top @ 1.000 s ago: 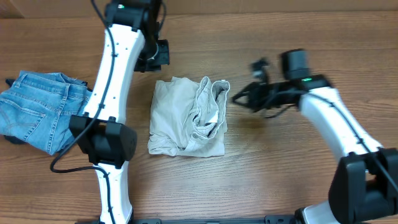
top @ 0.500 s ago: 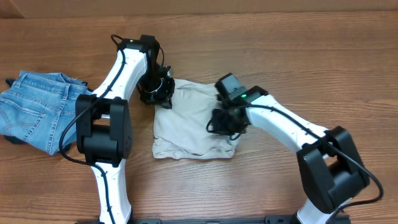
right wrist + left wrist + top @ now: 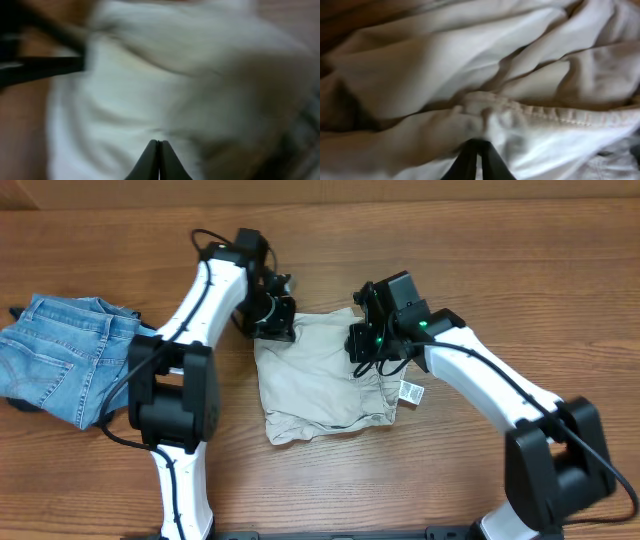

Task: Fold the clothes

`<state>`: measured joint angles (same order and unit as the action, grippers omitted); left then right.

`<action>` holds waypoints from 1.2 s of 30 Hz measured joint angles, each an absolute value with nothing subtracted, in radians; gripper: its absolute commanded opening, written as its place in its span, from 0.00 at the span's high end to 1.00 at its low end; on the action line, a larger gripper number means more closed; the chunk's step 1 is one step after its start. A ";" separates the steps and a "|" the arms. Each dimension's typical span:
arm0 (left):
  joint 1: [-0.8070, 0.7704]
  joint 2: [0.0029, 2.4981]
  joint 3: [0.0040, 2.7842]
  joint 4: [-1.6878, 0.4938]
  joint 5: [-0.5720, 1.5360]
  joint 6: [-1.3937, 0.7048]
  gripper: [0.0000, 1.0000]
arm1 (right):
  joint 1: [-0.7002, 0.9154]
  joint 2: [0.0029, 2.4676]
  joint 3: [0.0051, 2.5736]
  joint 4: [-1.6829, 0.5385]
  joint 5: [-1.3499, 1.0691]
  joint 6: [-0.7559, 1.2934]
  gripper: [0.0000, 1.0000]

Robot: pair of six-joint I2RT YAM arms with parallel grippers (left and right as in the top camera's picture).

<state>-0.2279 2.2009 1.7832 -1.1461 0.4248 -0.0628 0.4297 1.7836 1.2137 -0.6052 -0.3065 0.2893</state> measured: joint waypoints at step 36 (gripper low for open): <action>-0.223 1.944 1.157 -0.630 0.704 -0.487 0.00 | 0.237 1.856 1.214 -0.787 -0.289 0.347 0.96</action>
